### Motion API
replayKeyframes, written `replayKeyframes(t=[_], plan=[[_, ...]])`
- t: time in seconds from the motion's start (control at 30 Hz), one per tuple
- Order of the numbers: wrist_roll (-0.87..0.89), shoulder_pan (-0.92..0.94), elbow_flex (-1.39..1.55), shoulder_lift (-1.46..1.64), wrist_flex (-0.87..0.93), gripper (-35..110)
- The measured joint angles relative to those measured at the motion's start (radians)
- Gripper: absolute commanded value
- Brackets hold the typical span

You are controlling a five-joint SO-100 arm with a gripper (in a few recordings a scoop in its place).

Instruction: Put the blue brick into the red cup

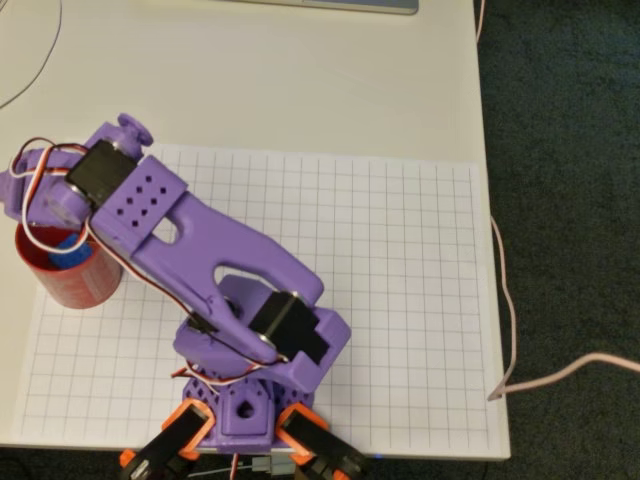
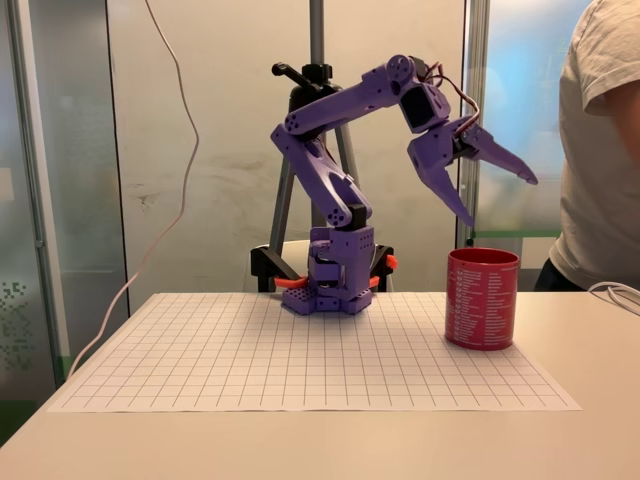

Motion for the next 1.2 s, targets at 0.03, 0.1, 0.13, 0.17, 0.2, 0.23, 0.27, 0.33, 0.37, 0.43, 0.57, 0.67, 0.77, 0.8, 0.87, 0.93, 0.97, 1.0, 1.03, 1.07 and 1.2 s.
replayKeyframes(t=[0.03,0.1,0.13,0.17,0.2,0.23,0.27,0.33,0.37,0.43,0.57,0.67,0.77,0.8,0.87,0.93,0.97,1.0,1.03,1.07,1.2], plan=[[0.000,0.000,0.000,0.003,0.000,0],[0.014,0.000,0.000,0.005,-0.011,0],[0.028,0.000,0.000,0.005,-0.015,0],[0.035,0.000,0.000,0.005,-0.017,0],[0.040,0.000,0.000,0.005,-0.017,0],[0.038,0.000,0.000,0.005,-0.017,0],[0.035,0.000,0.000,0.005,-0.017,0],[0.023,0.000,0.005,0.012,-0.017,0],[0.017,0.000,0.012,0.017,-0.017,0],[0.005,-0.008,0.014,0.020,-0.012,0],[0.000,-0.011,0.014,0.020,-0.012,0],[0.000,-0.011,0.014,0.020,-0.014,0],[0.012,-0.011,0.034,0.020,-0.058,0],[0.034,0.006,0.034,0.020,-0.091,0],[0.097,0.060,0.034,0.020,-0.189,0],[0.187,0.135,0.034,0.023,-0.296,0],[0.233,0.184,0.037,0.028,-0.351,0],[0.281,0.239,0.035,0.032,-0.399,0],[0.328,0.298,0.037,0.043,-0.440,0],[0.370,0.359,0.037,0.058,-0.471,0],[0.460,0.609,0.035,0.156,-0.551,0]])
